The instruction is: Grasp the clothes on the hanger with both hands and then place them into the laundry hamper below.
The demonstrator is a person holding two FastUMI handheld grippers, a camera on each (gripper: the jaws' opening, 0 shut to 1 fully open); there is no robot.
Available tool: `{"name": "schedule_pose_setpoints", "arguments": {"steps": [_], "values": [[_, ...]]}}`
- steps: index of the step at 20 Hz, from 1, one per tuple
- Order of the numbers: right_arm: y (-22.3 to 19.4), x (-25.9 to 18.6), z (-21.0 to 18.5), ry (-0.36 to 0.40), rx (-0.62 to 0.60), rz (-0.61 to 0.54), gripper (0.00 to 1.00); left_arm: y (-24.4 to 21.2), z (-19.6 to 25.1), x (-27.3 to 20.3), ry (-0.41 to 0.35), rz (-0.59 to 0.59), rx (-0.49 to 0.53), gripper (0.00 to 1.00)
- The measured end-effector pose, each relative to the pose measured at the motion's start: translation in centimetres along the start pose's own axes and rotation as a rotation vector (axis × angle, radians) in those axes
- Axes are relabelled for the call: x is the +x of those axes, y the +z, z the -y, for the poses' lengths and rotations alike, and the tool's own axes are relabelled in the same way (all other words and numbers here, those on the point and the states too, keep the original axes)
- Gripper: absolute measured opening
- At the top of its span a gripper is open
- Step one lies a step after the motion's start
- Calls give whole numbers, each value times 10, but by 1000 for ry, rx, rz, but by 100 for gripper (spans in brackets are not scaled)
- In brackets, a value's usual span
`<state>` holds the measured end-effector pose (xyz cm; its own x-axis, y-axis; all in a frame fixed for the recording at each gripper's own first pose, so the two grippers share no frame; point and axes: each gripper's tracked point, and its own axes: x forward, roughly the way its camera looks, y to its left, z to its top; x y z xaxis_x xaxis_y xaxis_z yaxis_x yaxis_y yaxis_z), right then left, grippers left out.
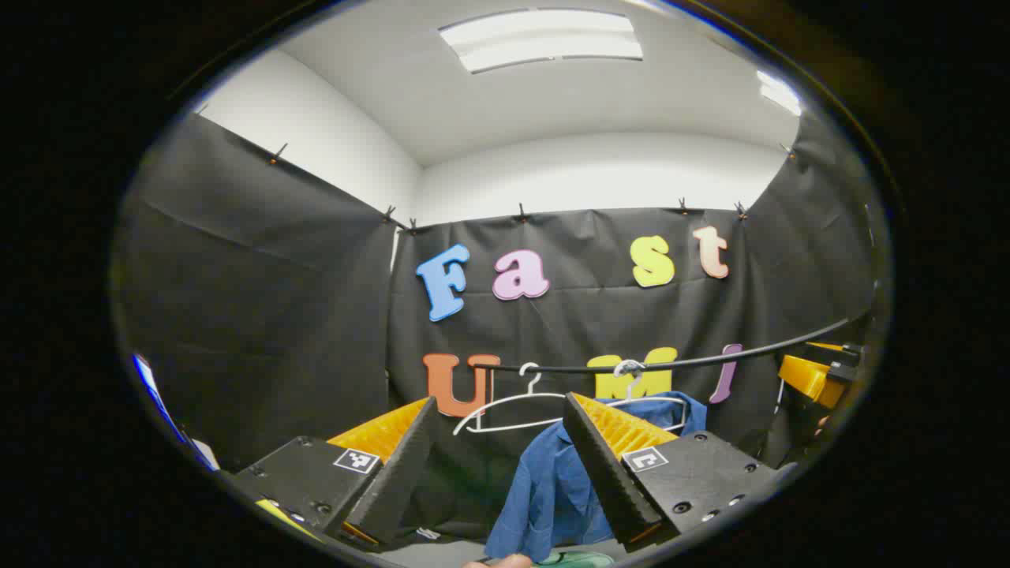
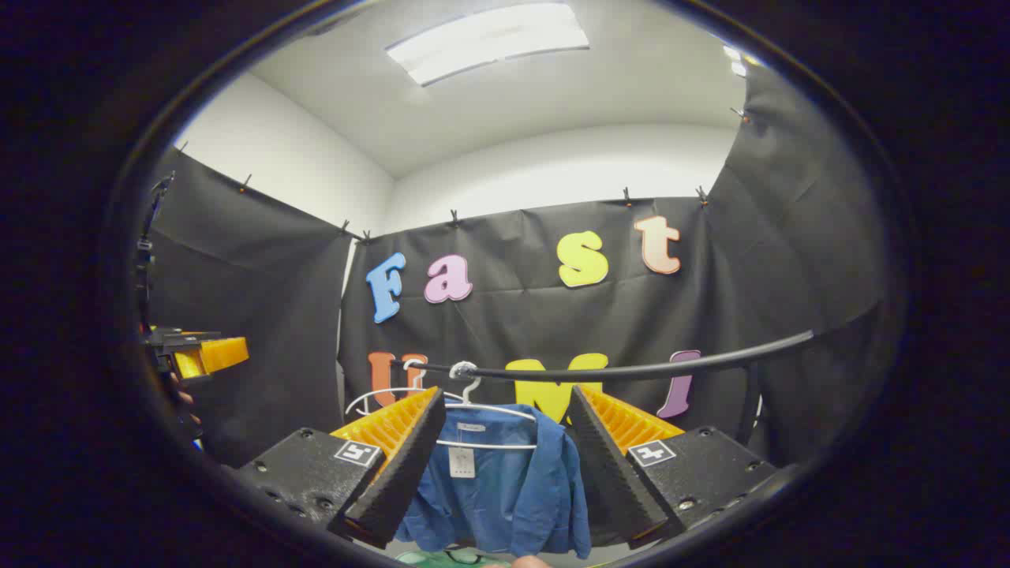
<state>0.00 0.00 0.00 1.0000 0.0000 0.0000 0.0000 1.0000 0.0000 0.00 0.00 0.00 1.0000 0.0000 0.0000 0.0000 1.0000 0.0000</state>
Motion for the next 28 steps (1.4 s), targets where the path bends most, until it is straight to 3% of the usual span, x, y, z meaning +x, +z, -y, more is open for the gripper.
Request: {"name": "schedule_pose_setpoints", "arguments": {"steps": [3, 5, 6, 7, 8, 18, 20, 28], "values": [[-15, 11, -3, -44, -28, -23, 99, -21, 9, 21, -39, -30, 4, 100], [-24, 16, 0, -80, -27, -46, 99, -30, 13, 30, -66, -43, -12, 92], [-27, 18, 0, -93, -21, -53, 99, -35, 17, 35, -80, -52, -18, 96], [-30, 20, 0, -103, -17, -56, 99, -40, 20, 39, -92, -60, -21, 92], [-31, 20, 1, -114, -19, -57, 99, -43, 21, 43, -103, -64, -20, 100], [-63, 39, -7, -171, -1, -107, 99, -64, 15, 63, -110, -88, -27, 100], [-74, 45, -13, -178, -8, -128, 99, -72, 16, 66, -124, -99, -41, 96], [-118, 73, -24, -253, -81, -198, 99, -116, 43, 87, -214, -177, -61, 100]]}}
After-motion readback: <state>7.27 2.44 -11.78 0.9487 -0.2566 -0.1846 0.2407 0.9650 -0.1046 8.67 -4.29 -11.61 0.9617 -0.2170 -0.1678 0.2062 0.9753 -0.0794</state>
